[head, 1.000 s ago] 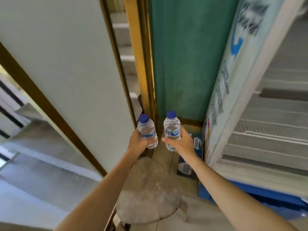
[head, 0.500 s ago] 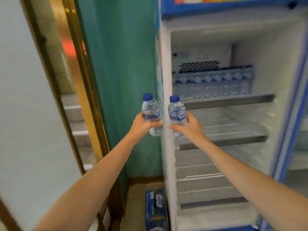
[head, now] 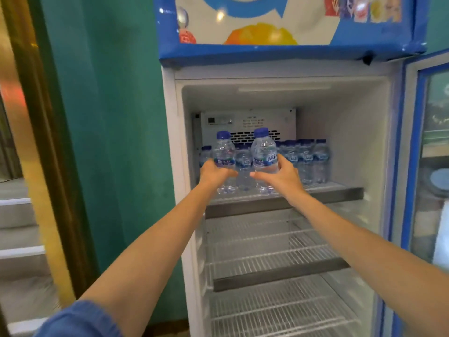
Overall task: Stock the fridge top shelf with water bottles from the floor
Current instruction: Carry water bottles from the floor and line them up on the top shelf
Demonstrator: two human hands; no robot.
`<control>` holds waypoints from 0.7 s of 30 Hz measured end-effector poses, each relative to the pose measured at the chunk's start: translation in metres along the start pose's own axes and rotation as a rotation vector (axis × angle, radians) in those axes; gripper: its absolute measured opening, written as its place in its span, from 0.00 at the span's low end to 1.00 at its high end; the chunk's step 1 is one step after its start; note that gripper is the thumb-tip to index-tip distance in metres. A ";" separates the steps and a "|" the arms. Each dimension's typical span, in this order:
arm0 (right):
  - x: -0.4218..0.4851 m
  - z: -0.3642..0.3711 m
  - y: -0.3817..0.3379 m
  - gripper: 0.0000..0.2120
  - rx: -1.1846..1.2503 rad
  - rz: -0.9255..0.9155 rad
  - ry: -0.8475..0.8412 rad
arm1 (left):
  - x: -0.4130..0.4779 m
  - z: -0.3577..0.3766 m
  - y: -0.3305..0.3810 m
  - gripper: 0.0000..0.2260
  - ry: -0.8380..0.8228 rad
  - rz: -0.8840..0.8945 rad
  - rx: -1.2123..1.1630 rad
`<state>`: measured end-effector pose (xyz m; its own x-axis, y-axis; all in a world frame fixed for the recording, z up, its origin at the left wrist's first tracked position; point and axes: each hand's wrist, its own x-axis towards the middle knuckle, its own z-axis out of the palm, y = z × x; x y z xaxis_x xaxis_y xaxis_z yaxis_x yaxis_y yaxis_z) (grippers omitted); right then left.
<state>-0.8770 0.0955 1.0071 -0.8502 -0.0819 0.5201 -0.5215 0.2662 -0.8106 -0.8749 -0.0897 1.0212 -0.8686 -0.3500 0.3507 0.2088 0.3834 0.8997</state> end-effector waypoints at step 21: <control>0.108 0.035 0.087 0.45 0.170 0.309 -0.269 | 0.120 0.065 -0.056 0.26 -0.021 -0.217 -0.047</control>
<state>-1.0165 0.0763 0.9831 -0.9450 -0.2759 0.1757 -0.2249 0.1579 -0.9615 -1.0197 -0.0978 0.9956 -0.9046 -0.4016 0.1427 0.0363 0.2610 0.9647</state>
